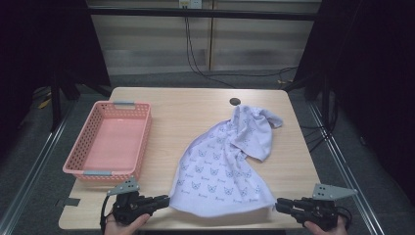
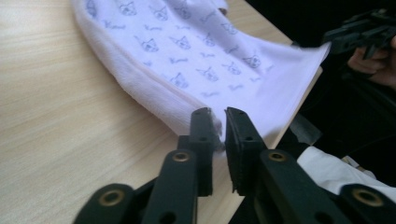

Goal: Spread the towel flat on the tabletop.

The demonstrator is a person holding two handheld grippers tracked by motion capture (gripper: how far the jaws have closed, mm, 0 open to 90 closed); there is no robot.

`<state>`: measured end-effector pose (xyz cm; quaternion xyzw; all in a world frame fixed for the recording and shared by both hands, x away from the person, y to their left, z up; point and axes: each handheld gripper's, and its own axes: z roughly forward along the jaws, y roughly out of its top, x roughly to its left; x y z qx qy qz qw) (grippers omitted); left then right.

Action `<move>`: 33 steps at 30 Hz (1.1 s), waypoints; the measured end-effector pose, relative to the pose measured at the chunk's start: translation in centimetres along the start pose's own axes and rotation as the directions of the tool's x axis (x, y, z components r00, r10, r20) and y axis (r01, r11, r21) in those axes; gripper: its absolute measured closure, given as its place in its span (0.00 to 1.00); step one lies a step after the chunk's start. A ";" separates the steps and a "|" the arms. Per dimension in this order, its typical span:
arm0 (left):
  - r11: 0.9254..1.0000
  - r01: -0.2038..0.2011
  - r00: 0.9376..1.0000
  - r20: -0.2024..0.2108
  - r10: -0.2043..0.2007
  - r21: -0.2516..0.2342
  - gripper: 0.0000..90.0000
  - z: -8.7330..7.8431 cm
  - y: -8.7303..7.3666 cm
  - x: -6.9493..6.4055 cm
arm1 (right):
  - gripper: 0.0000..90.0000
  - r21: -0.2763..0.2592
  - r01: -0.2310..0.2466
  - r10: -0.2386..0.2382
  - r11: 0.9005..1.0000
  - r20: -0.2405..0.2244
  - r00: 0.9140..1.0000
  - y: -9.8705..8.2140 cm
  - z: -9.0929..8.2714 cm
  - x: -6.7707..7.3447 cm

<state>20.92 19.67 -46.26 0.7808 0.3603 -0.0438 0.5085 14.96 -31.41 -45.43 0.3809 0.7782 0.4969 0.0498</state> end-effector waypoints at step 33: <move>0.990 -0.041 0.989 -0.135 0.059 0.133 0.98 7.2 5.3 4.4 | 0.96 0.181 -0.006 -0.020 0.983 0.144 0.989 3.0 6.7 -4.8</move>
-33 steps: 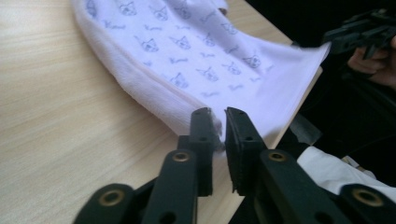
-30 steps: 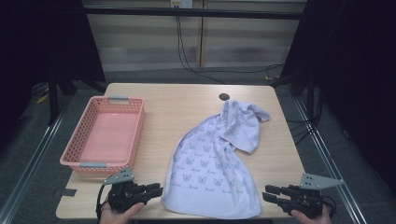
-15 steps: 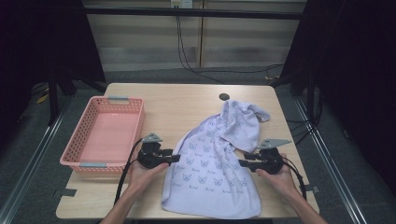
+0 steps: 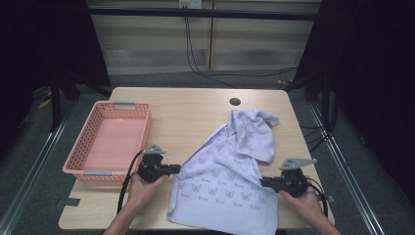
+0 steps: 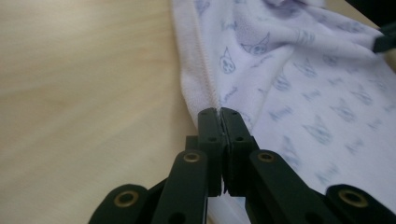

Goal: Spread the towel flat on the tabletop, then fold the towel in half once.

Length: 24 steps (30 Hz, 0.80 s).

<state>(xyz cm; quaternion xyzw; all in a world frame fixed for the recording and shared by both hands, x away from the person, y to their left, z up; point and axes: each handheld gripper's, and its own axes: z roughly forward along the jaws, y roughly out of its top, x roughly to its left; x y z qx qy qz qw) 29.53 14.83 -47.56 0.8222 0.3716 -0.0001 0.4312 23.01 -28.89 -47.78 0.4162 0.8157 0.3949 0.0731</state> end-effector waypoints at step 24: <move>0.993 -0.075 0.994 0.069 0.081 -0.092 0.75 -1.2 1.1 -3.2 | 0.61 -0.052 0.028 -0.027 0.998 0.025 0.999 0.4 -1.2 -0.2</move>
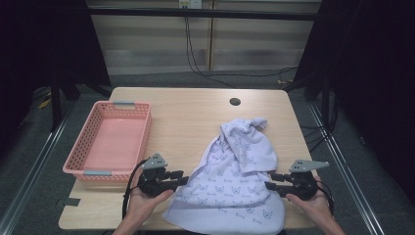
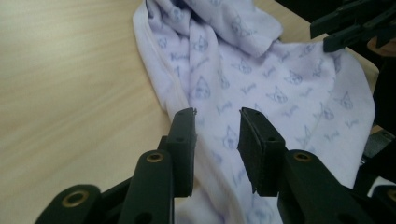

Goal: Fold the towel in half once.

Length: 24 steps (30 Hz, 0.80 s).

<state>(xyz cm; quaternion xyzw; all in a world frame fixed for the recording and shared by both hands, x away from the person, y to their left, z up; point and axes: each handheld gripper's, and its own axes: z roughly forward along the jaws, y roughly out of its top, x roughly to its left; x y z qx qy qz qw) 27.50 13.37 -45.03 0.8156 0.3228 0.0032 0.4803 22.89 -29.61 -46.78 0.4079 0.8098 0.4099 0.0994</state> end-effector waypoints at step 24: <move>0.961 -0.015 0.997 0.081 -0.007 0.275 0.95 1.7 -4.7 -0.7 | 0.50 0.012 -0.044 0.044 0.999 0.052 0.998 2.1 3.4 -2.3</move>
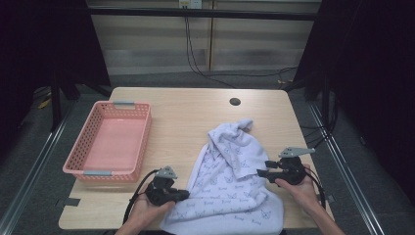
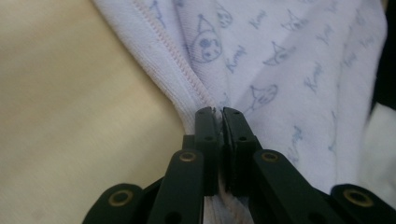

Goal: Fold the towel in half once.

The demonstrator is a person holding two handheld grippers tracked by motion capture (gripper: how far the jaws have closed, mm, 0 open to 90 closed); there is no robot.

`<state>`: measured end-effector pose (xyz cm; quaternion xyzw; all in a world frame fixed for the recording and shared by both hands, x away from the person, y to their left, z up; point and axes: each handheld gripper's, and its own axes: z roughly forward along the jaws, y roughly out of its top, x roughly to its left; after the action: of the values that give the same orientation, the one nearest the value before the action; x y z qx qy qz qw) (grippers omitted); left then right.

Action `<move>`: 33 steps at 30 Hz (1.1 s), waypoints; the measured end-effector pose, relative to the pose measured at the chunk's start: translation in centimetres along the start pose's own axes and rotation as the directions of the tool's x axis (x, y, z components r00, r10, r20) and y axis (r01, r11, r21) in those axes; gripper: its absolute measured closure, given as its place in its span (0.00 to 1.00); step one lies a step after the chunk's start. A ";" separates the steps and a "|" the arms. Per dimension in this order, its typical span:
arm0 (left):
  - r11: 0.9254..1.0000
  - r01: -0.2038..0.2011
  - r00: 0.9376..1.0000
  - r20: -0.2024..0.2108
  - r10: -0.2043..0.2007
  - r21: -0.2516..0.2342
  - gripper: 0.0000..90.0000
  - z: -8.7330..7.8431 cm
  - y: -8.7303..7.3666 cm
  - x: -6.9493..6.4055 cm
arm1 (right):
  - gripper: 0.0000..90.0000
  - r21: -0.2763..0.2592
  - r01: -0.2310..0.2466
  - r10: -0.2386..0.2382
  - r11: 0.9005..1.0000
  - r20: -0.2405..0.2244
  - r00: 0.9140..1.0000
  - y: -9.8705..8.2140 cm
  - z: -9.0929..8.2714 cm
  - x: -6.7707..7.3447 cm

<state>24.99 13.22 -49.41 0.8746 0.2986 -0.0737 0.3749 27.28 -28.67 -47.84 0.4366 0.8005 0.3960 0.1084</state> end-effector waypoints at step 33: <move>0.999 -0.034 0.996 -0.083 0.034 -0.002 0.91 1.8 3.7 2.7 | 0.65 -0.093 -0.086 0.086 0.992 -0.005 0.996 3.1 0.3 -2.9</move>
<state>29.45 11.20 -49.40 0.8811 0.2992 -0.0304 0.3650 31.06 -29.83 -46.33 0.4650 0.7616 0.4375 0.1111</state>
